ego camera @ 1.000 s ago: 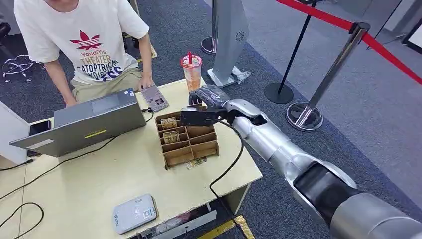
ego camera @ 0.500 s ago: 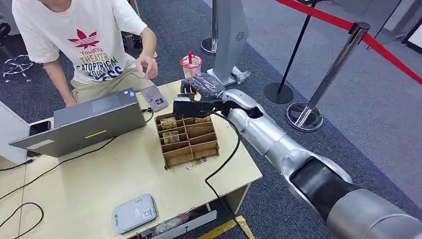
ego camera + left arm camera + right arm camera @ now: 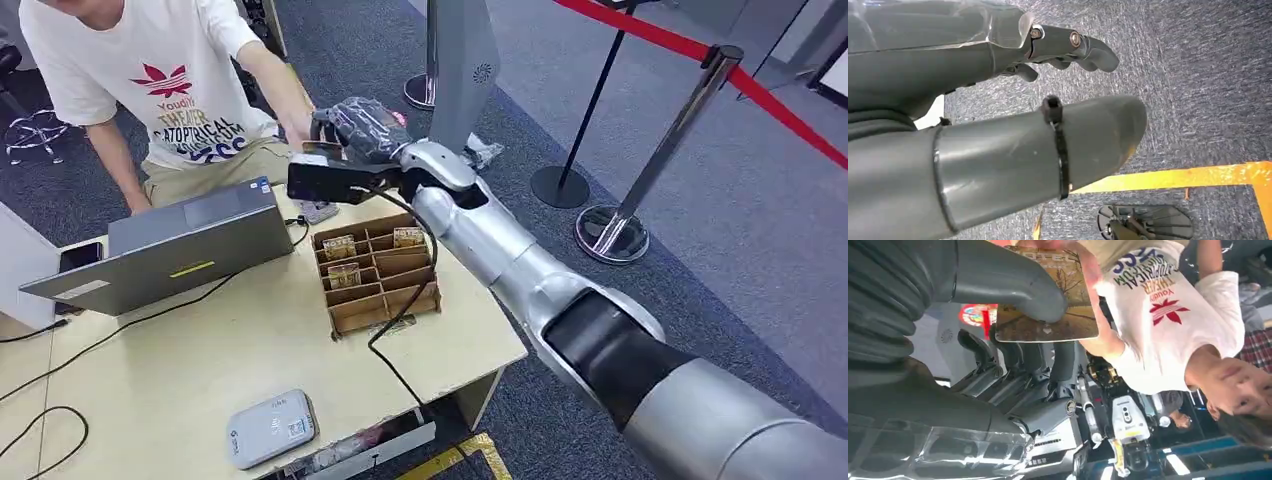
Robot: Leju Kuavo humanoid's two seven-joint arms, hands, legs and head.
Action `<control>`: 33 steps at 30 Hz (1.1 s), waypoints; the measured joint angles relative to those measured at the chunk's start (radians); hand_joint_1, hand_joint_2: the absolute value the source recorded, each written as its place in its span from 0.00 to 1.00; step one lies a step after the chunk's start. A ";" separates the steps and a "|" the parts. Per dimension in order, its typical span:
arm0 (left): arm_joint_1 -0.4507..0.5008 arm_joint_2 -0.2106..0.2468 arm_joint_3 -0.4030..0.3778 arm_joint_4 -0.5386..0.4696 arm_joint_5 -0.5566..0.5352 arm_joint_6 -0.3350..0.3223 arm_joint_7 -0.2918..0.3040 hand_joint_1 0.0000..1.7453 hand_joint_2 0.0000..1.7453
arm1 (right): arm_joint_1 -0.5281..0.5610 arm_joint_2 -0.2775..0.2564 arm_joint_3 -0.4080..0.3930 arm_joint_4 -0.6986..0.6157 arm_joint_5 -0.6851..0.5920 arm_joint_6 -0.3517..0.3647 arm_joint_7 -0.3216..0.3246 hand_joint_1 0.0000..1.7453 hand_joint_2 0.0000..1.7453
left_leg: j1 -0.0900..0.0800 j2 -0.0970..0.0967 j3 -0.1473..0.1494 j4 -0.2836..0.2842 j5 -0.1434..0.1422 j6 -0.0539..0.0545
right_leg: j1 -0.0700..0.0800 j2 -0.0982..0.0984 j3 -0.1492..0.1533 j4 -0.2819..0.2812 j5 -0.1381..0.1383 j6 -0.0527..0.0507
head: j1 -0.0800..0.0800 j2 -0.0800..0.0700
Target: Pass the card to the sensor for recognition and then transmit it.
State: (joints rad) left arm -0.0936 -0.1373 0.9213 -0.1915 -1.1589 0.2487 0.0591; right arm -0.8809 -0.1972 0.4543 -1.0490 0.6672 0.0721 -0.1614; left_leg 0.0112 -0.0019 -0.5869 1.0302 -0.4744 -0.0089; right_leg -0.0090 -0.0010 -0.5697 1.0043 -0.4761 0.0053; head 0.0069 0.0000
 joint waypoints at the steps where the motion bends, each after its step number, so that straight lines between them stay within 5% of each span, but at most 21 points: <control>1: 0.000 0.000 0.000 0.000 0.000 0.001 0.001 0.00 0.00 | -0.007 0.008 0.002 0.010 0.000 -0.002 0.000 0.94 1.00 | 0.000 0.000 0.000 0.000 0.000 0.000 | 0.000 0.000 0.000 0.000 0.000 0.000 | 0.000 0.000; 7: 0.000 0.000 0.000 0.000 0.004 0.003 0.002 0.00 0.00 | -0.022 0.047 0.013 0.066 0.002 -0.027 -0.011 0.89 1.00 | 0.000 0.000 0.000 0.000 0.000 0.000 | 0.000 0.000 0.000 0.000 0.000 0.000 | 0.000 0.000; 11: 0.001 0.000 0.000 0.000 0.011 0.006 0.002 0.00 0.00 | -0.022 0.065 0.018 0.110 0.012 -0.044 -0.024 0.76 1.00 | 0.000 0.000 0.000 0.000 0.000 0.000 | 0.000 0.000 0.000 0.000 0.000 0.000 | 0.000 0.000; 13: 0.001 0.000 0.000 0.000 0.013 0.008 0.002 0.00 0.00 | -0.021 0.072 0.020 0.127 0.015 -0.053 -0.027 0.56 1.00 | 0.000 0.000 0.000 0.000 0.000 0.000 | 0.000 0.000 0.000 0.000 0.000 0.000 | 0.000 0.000; 15: 0.003 0.000 0.000 0.000 0.013 0.009 0.002 0.00 0.00 | -0.018 0.079 0.023 0.145 0.022 -0.061 -0.027 0.09 1.00 | 0.000 0.000 0.000 0.000 0.000 0.000 | 0.000 0.000 0.000 0.000 0.000 0.000 | 0.000 0.000; 16: 0.003 0.001 0.000 0.000 0.014 0.009 0.002 0.00 0.00 | -0.017 0.081 0.025 0.153 0.024 -0.063 -0.027 0.00 1.00 | 0.000 0.000 0.000 0.000 0.000 0.000 | 0.000 0.000 0.000 0.000 0.000 0.000 | 0.000 0.000; 33: 0.007 0.002 0.000 0.000 0.019 0.016 -0.003 0.00 0.00 | 0.032 0.093 0.036 0.209 -0.002 -0.119 -0.061 0.00 1.00 | 0.000 0.000 0.000 0.000 0.000 0.000 | 0.000 0.000 0.000 0.000 0.000 0.000 | 0.000 0.000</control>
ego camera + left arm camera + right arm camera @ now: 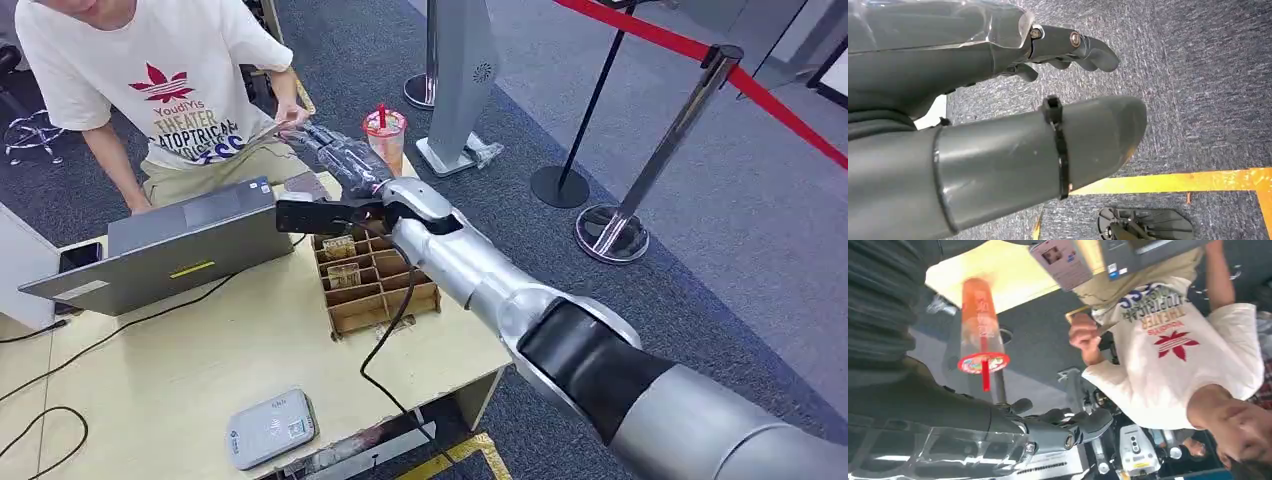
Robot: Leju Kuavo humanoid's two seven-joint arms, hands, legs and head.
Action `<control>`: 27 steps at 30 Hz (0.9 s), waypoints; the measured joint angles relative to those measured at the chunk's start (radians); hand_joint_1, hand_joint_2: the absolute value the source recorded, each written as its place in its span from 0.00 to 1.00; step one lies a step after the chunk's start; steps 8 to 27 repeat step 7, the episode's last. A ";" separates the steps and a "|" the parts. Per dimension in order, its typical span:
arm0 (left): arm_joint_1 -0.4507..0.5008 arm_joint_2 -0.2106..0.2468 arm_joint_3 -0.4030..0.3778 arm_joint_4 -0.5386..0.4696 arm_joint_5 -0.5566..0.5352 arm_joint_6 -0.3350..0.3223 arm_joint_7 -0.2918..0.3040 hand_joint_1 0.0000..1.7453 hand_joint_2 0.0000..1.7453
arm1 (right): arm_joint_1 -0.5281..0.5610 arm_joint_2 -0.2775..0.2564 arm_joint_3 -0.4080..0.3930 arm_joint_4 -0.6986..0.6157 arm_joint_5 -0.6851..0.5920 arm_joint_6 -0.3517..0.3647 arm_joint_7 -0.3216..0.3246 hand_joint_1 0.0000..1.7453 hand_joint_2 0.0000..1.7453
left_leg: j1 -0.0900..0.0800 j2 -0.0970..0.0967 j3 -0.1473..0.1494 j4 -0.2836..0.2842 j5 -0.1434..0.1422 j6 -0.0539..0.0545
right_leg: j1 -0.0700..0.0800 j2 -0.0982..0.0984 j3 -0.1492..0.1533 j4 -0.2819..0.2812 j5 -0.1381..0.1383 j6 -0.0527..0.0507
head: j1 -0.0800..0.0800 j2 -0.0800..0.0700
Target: Pass the card to the sensor for recognition and then transmit it.
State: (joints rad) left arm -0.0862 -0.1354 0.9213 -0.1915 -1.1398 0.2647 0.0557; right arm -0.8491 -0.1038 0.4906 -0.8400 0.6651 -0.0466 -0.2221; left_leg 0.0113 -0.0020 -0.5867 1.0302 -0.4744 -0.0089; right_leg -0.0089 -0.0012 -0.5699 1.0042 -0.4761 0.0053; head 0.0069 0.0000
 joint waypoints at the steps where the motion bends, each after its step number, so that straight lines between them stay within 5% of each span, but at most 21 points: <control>1: 0.001 0.000 0.000 0.000 0.002 0.001 -0.004 0.00 0.00 | 0.014 0.000 -0.007 -0.009 -0.026 -0.007 -0.021 0.00 1.00 | 0.000 0.000 0.000 0.000 0.000 0.000 | 0.000 0.000 0.000 0.000 0.000 0.000 | 0.000 0.000; 7: 0.007 0.000 0.000 0.000 -0.003 0.000 -0.008 0.00 0.00 | 0.169 0.000 -0.095 -0.151 -0.318 0.047 -0.150 0.00 1.00 | 0.000 -0.001 0.000 0.000 0.000 0.000 | 0.000 -0.001 0.000 0.000 0.000 0.000 | 0.000 0.000; 27: 0.007 0.000 0.000 0.000 -0.003 0.000 -0.008 0.00 0.00 | 0.169 0.000 -0.095 -0.151 -0.318 0.047 -0.150 0.00 1.00 | 0.000 -0.001 0.000 0.000 0.000 0.000 | 0.000 -0.001 0.000 0.000 0.000 0.000 | 0.000 0.000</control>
